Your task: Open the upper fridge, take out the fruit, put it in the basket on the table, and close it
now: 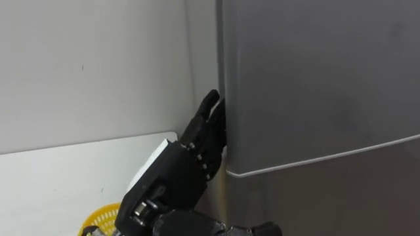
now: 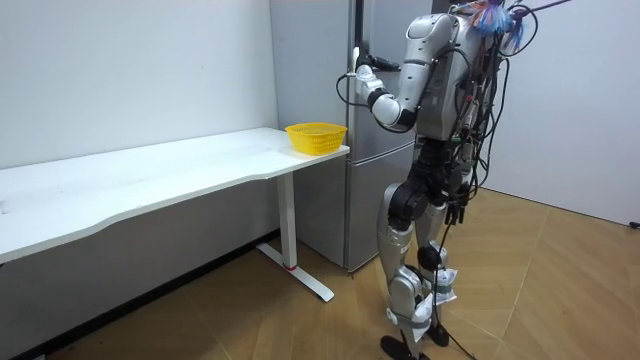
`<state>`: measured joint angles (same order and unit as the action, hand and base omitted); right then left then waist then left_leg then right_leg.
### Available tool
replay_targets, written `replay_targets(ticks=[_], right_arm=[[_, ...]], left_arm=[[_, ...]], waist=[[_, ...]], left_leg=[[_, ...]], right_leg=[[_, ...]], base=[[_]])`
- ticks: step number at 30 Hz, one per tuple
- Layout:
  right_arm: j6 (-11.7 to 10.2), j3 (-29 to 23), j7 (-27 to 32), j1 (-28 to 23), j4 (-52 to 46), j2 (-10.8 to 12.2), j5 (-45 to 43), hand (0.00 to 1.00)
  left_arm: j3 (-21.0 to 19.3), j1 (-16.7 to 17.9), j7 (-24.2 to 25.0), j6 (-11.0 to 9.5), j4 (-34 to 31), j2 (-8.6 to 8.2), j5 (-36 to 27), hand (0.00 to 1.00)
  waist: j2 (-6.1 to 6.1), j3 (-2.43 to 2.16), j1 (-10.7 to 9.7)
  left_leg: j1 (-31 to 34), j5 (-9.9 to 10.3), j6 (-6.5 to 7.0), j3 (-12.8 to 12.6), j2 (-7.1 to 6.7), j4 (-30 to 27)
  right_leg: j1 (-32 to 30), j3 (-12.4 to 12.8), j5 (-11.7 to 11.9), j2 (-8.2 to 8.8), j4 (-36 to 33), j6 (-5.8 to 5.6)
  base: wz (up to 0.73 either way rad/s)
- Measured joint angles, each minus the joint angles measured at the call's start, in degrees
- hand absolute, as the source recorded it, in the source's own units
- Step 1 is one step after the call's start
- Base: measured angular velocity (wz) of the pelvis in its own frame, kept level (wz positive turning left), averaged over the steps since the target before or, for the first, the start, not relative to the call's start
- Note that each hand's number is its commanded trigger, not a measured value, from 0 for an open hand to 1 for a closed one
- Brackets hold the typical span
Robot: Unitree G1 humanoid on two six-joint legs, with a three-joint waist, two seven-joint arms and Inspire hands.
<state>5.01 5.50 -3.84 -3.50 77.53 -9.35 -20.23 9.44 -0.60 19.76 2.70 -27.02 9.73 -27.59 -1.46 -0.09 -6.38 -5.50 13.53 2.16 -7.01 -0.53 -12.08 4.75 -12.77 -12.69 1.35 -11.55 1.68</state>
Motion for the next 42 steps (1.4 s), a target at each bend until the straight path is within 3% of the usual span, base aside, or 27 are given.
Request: replay_targets(ticks=[5, 6, 7, 12, 13, 14, 15, 22, 33, 42], right_arm=[[0.06, -0.01, -0.09, -0.18, -0.03, 0.00, -0.10, 0.00], [0.07, -0.01, -0.10, -0.19, -0.03, 0.00, -0.10, 0.00], [0.09, -0.01, -0.09, -0.21, -0.03, -0.02, -0.09, 0.00], [0.35, 0.79, -0.16, -0.64, -0.23, -0.02, -0.08, 0.00], [0.68, 1.31, -0.30, -0.66, -0.23, -0.02, -0.09, 0.00], [0.94, 1.72, -0.69, -0.59, -0.23, -0.05, -0.09, 0.00], [1.00, 1.90, -0.79, -0.54, -0.24, -0.05, -0.09, 0.00], [1.32, 2.26, -2.44, -0.42, -0.92, -0.16, -0.29, 0.00], [1.34, 2.27, -3.17, -0.57, -1.60, -0.16, -0.23, 0.00], [1.33, 2.24, -3.18, -0.59, -1.68, -0.26, -0.04, 0.00]], left_arm=[[0.00, -0.23, -0.02, 0.90, 0.01, 0.02, 0.00, 0.00], [-0.02, -0.48, -0.03, 1.04, 0.01, 0.03, 0.00, 0.95], [-0.01, -0.92, -0.03, 1.15, 0.07, 0.04, 0.06, 1.00], [0.01, -1.51, -0.71, 1.21, 0.06, -0.02, 0.17, 1.00], [-0.57, -1.51, -1.57, 1.22, 0.06, -0.05, 0.18, 0.84], [-1.00, -1.53, -2.00, 1.23, 0.06, -0.08, 0.16, 0.05], [-1.06, -1.56, -2.28, 1.23, 0.06, -0.09, 0.14, 0.00], [-0.66, -1.90, -2.87, 1.13, 0.00, -0.24, -2.27, 0.00], [0.96, -2.91, -2.59, 1.09, 0.00, -0.28, -2.24, 0.00], [5.32, -4.97, 2.85, 2.23, -0.05, -0.06, -2.15, 0.00]], waist=[[-0.01, 0.25, -0.10], [0.08, 0.38, -0.10], [0.10, 0.56, -0.04], [0.05, 0.59, 0.17], [0.05, 0.59, 0.26], [0.05, 0.58, 0.34], [0.04, 0.57, 0.34], [-0.18, 0.29, 0.26], [0.01, 0.35, 0.23], [-0.49, 0.02, -0.64]], left_leg=[[-0.11, 0.00, 0.00, -0.89, 0.03, 0.50], [-0.09, 0.00, 0.00, -0.91, 0.02, 0.51], [-0.09, 0.00, 0.00, -0.96, 0.02, 0.52], [0.24, 0.00, 0.01, -0.95, 0.02, 0.57], [0.29, 0.00, 0.01, -0.95, 0.01, 0.59], [0.36, 0.00, 0.01, -0.95, 0.00, 0.61], [0.38, 0.00, 0.01, -0.95, -0.01, 0.63], [0.43, 0.00, 0.01, -0.92, -0.10, 0.68], [0.23, -0.01, 0.01, -1.01, -0.14, 0.68], [0.13, -0.02, 0.03, -1.66, -0.05, 0.60]], right_leg=[[-0.14, 0.60, 0.00, -0.01, -0.13, -0.14], [-0.17, 0.74, 0.02, -0.03, -0.15, -0.17], [-0.24, 1.13, 0.06, -0.15, -0.14, -0.23], [-0.90, 1.32, 0.11, -0.20, -0.17, -0.29], [-0.93, 1.32, 0.11, -0.20, -0.14, -0.29], [-0.98, 1.31, 0.11, -0.19, -0.12, -0.29], [-0.98, 1.31, 0.12, -0.19, -0.11, -0.30], [-0.85, 1.12, 0.20, -0.08, -0.13, -0.41], [-0.85, 1.26, 0.21, -0.03, -0.09, -0.45], [-0.94, 1.61, 0.22, -0.03, -0.16, -0.44]], base=[[-0.03], [0.00], [0.00], [0.00], [0.03], [0.00], [0.00], [0.00], [0.00], [-0.03]])
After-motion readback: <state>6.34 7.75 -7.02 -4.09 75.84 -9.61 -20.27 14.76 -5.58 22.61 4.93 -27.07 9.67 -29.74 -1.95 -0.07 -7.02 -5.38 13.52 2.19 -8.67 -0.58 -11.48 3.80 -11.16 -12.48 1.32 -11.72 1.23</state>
